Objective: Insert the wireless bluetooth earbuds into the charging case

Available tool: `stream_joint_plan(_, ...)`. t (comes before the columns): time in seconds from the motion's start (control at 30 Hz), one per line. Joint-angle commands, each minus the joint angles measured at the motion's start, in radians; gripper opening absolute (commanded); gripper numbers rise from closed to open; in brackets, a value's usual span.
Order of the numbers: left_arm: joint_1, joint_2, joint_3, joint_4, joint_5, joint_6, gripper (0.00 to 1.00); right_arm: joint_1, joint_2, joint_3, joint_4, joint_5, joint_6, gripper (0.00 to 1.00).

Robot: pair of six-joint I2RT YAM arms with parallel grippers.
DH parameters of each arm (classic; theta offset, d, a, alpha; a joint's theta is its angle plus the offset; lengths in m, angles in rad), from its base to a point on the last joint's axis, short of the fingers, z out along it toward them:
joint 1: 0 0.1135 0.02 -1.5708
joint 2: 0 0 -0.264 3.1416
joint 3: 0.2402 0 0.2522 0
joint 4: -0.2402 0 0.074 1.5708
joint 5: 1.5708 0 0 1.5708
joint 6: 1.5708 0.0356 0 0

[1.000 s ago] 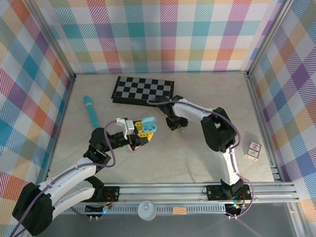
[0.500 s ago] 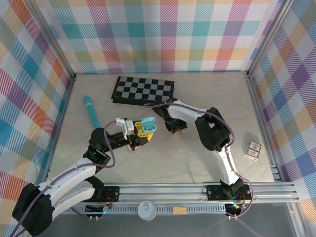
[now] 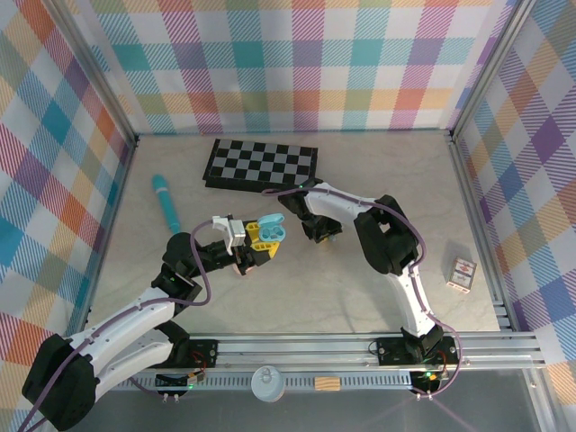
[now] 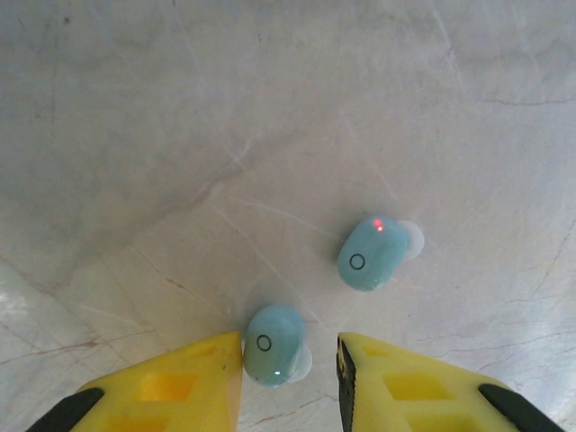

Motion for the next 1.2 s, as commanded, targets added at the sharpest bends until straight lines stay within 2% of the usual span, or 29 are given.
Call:
stream_joint_plan(0.0, 0.006, -0.017, 0.001, 0.009, -0.002, 0.012, 0.32, 0.008, 0.026, 0.026, -0.041, 0.030, -0.015, 0.33)
stream_joint_plan(0.73, 0.006, -0.024, -0.001, 0.004, 0.001, 0.013, 0.32, 0.006, 0.056, 0.044, -0.086, 0.060, 0.001, 0.27)
stream_joint_plan(1.17, 0.006, -0.031, -0.004, 0.003, 0.001, 0.010, 0.32, 0.000, 0.075, 0.054, -0.087, 0.072, -0.003, 0.27)
